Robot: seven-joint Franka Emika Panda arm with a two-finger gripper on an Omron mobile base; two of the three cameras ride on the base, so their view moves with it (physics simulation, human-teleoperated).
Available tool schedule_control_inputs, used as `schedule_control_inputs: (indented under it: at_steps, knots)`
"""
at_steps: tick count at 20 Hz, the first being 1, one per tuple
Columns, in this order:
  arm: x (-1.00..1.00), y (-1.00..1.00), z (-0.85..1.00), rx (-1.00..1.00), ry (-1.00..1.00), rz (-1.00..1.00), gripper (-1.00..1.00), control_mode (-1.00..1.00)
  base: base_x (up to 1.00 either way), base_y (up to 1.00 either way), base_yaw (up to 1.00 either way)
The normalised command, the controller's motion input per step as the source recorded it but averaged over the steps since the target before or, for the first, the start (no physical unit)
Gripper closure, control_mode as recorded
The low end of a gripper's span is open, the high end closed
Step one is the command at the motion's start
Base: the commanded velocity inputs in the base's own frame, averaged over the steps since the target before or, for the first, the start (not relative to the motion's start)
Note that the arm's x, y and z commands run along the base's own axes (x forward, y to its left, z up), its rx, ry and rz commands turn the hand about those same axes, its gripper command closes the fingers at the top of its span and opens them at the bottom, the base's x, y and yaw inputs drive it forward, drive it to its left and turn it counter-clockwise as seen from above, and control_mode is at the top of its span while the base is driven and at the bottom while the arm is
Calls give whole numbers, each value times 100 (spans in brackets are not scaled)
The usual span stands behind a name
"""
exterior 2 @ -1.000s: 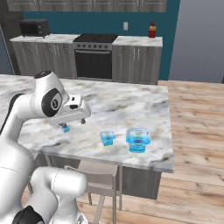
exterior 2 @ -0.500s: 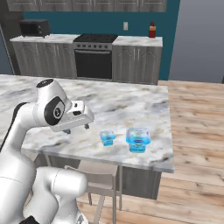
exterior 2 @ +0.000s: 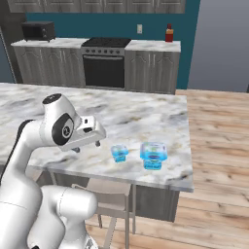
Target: Stack the yogurt containers by placing the smaller containers on top of the larger containers.
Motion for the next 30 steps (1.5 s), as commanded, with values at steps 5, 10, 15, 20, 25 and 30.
schedule_control_inputs:
  at_steps: [5,10,15,20,25,30]
  knots:
    - [16,-7,-6,0,0,2,-100,-100,0,0,0]
    - [12,-14,-2,0,0,2,-100,-100,0,0,0]
    - [15,-14,-10,0,0,1,-100,-100,0,0,0]
    - [15,-5,-18,0,0,0,-100,-100,0,0,0]
    - [21,0,-21,0,0,0,-100,-100,0,0,0]
    - [24,0,-15,0,0,0,-100,-100,0,0,0]
